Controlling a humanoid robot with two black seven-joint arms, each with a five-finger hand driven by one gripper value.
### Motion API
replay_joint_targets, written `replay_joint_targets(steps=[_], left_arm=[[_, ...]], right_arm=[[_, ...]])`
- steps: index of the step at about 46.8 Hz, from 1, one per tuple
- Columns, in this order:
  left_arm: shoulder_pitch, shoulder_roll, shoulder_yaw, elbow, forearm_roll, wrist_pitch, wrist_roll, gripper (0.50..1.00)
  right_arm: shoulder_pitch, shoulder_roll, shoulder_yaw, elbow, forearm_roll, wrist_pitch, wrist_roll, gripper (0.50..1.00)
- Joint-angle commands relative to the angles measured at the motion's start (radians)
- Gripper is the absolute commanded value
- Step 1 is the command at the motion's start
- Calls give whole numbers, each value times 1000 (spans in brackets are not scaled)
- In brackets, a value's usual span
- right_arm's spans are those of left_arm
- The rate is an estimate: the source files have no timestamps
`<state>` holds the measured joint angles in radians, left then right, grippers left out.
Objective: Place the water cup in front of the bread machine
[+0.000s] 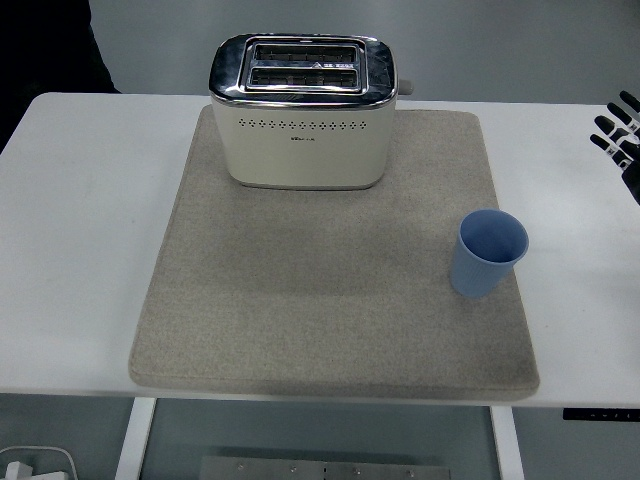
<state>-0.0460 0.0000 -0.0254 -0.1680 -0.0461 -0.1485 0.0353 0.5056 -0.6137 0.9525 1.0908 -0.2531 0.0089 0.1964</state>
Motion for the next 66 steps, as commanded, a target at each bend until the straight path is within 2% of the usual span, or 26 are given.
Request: replay_joint_targets(steps=[1, 37, 43, 51, 66], left_arm=[[2, 0, -5, 4, -9, 1, 3, 999], [0, 0, -1, 15, -8, 15, 3, 999], [0, 0, -2, 15, -8, 15, 5, 999], [0, 0, -2, 16, -8, 15, 3, 999], [0, 0, -2, 15, -8, 15, 3, 999]], right_arm=[[-9, -1, 0, 1, 0, -3, 0, 934], [11, -9, -1, -6, -3, 3, 0, 934], [37, -1, -3, -6, -3, -10, 0, 934], [50, -9, 2, -6, -2, -69, -2, 934], [37, -15, 3, 0, 0, -72, 0, 934]])
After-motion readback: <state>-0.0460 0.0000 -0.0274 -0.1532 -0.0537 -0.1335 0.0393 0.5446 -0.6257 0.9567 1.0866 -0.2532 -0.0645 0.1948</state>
